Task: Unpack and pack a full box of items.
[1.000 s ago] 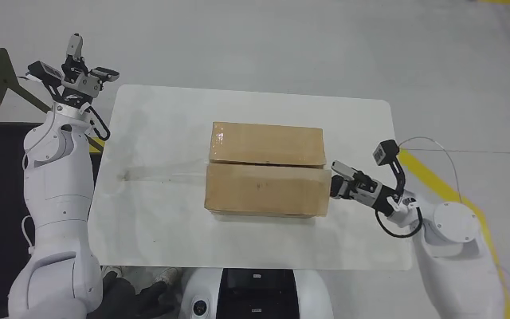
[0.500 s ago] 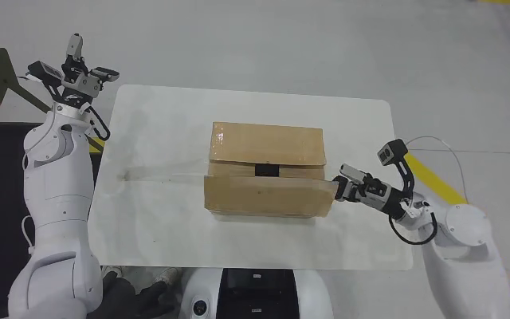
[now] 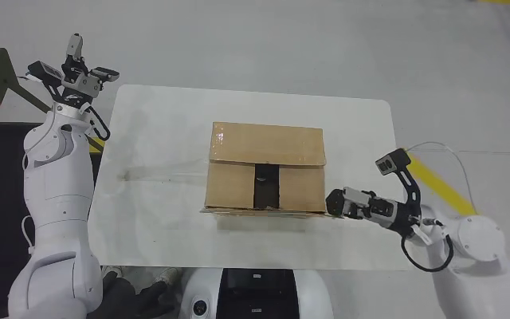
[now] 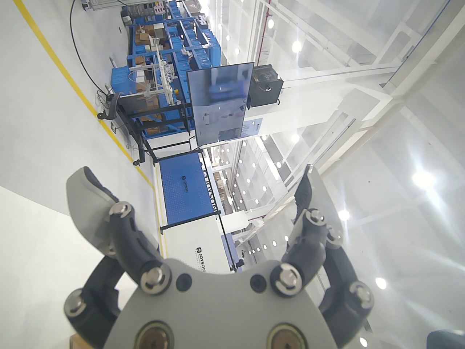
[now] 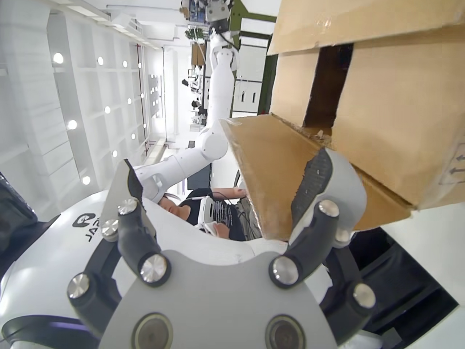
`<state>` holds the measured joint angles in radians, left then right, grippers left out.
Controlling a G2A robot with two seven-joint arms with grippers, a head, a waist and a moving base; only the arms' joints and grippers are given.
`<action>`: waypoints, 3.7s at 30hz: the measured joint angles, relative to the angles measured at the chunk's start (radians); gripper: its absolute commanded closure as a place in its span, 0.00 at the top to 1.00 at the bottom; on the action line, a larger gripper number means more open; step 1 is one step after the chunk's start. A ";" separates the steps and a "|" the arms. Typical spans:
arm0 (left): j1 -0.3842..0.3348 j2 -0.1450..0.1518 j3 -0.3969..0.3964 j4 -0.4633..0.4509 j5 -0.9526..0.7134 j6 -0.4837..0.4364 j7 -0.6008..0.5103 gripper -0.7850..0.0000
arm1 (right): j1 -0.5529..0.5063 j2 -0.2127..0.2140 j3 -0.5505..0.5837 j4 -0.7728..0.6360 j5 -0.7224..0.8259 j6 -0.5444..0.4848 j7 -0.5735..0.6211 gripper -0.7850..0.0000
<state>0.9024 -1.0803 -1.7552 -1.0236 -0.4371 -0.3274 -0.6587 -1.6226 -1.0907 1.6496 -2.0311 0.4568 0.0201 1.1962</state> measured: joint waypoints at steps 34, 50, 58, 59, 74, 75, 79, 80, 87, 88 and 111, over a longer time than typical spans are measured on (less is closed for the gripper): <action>0.000 0.000 0.000 0.000 0.000 0.000 0.000 1.00 | -0.070 0.047 -0.147 -0.004 -0.162 0.149 0.103 1.00; 0.000 0.000 0.000 0.000 0.000 0.000 0.000 1.00 | -0.030 0.053 -0.214 0.078 -0.195 0.215 -0.043 1.00; 0.000 0.000 0.000 0.000 0.000 0.000 0.000 1.00 | 0.002 0.055 -0.250 0.111 -0.211 0.238 -0.102 1.00; 0.000 0.000 0.000 0.000 0.000 0.000 0.000 1.00 | 0.004 0.055 -0.253 0.113 -0.213 0.240 -0.105 1.00; 0.000 0.000 0.000 0.000 0.000 0.000 0.000 1.00 | -0.032 0.073 -0.206 0.042 -0.144 0.197 -0.054 1.00; 0.000 0.000 0.000 0.000 0.000 0.000 0.000 1.00 | -0.039 0.075 -0.193 0.033 -0.129 0.187 -0.049 1.00; 0.000 0.000 0.000 0.000 0.000 0.000 0.000 1.00 | -0.054 0.079 -0.151 0.012 -0.090 0.157 -0.054 1.00; 0.000 0.000 0.000 0.000 0.000 0.000 0.000 1.00 | -0.056 0.080 -0.138 0.011 -0.083 0.151 -0.065 1.00; 0.000 0.000 0.000 0.000 0.000 0.000 0.000 1.00 | -0.074 0.089 0.004 0.010 -0.058 0.128 -0.148 1.00; 0.000 0.000 0.000 0.000 0.000 0.000 0.000 1.00 | -0.077 0.090 0.019 0.010 -0.055 0.128 -0.156 1.00; 0.000 0.000 0.000 0.000 0.000 0.000 0.000 1.00 | 0.049 0.093 0.098 0.211 0.092 0.106 -0.257 1.00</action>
<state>0.9024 -1.0803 -1.7552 -1.0236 -0.4371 -0.3274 -0.6587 -1.5738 -0.9973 1.7480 -1.8204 0.5489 0.1264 0.9392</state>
